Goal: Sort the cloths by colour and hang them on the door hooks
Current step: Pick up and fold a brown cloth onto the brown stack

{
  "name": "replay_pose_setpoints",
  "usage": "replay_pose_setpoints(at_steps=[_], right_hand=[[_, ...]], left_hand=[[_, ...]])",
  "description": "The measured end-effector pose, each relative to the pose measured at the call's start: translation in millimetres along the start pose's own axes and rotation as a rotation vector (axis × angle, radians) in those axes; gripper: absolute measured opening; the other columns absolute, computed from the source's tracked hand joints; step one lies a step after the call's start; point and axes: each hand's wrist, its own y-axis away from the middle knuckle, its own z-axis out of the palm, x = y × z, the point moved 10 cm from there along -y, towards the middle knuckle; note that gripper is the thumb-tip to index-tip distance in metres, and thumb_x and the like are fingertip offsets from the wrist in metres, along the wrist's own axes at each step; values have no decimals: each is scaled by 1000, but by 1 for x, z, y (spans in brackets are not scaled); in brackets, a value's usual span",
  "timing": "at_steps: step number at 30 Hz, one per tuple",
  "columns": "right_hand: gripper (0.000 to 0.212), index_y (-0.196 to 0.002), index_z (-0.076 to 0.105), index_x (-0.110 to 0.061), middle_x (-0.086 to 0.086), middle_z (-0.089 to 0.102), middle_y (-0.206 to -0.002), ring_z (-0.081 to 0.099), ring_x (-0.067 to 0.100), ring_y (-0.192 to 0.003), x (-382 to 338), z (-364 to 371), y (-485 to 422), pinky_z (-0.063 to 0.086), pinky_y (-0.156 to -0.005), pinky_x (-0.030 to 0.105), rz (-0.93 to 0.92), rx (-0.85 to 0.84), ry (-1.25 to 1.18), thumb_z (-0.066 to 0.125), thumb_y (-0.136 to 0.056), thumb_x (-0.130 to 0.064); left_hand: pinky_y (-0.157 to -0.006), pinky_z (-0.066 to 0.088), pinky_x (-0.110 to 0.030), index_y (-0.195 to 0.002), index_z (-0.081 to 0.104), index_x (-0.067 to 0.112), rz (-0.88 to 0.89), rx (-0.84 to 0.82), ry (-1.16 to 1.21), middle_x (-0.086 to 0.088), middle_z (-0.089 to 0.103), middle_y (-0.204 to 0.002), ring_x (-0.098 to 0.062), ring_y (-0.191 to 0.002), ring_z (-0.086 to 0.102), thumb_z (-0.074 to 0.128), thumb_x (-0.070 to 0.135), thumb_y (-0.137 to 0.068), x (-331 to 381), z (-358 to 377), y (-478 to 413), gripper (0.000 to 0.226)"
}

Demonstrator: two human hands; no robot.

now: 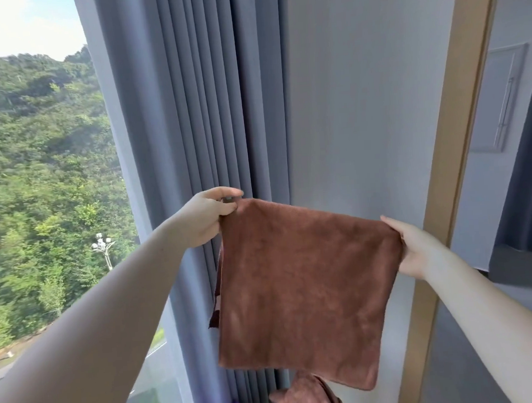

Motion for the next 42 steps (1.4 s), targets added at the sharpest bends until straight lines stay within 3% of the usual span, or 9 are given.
replay_pose_setpoints(at_steps=[2,4,7,11,16,21,25,35,42], right_hand=[[35,-120,72,-9,10,76,-111,74,23,-99,-2,-8,-3,59,-85,36,-20,42,-20,69,-96,-34],[26,-113,71,-11,6,76,-96,73,17,-78,-7,-9,-3,62,-67,28,-60,35,-8,69,-96,-31],[13,-104,69,-14,1,70,-84,66,12,-70,-16,-14,1,55,-62,27,-118,46,44,67,-98,-25],[12,-108,68,-13,5,69,-101,66,18,-90,-24,-18,4,51,-77,31,-139,-13,68,65,-98,-18],[22,-110,67,-15,4,74,-89,67,16,-88,-36,-7,8,49,-83,28,-205,-141,90,58,-97,0],[27,-116,68,-8,12,75,-104,69,21,-101,-45,-2,11,50,-90,31,-240,-171,195,61,-94,5],[24,-109,72,-10,15,74,-114,67,24,-110,-52,-3,14,49,-97,33,-285,-146,408,67,-91,5],[25,-105,79,-6,7,80,-101,75,18,-101,-61,7,22,53,-94,27,-299,-198,827,81,-81,0],[18,-103,80,-11,2,80,-96,73,15,-99,-76,3,21,52,-96,27,-400,-92,896,79,-86,-6]], left_hand=[[-71,64,-38,-102,72,12,-26,-8,-507,-10,68,-91,-21,-71,71,49,0,-102,0,0,5,26],[-65,65,-38,-101,71,11,-57,-16,-721,-9,71,-83,-23,-62,74,48,10,-102,0,3,12,23],[-58,63,-33,-100,73,10,-62,81,-489,-9,71,-78,-20,-59,73,58,15,-99,1,-4,13,16],[-74,62,-28,-100,78,10,-84,125,-208,-17,76,-100,-24,-88,77,64,23,-99,-13,-15,9,19],[-90,59,-31,-110,75,18,-39,78,-28,-11,75,-118,-23,-107,73,65,14,-100,-19,-16,3,14],[-80,62,-28,-118,72,18,-37,71,-89,-10,72,-120,-23,-103,73,66,6,-98,-20,-19,2,24],[-91,60,-34,-117,72,11,-31,67,-141,-12,76,-114,-25,-106,74,66,8,-98,-18,-22,4,20],[-84,63,-31,-102,76,8,50,113,-376,-11,79,-97,-21,-89,77,68,7,-96,-8,-36,2,10],[-86,60,-29,-92,79,20,53,133,-541,-2,79,-88,-20,-84,77,75,14,-91,-3,-44,1,7]])
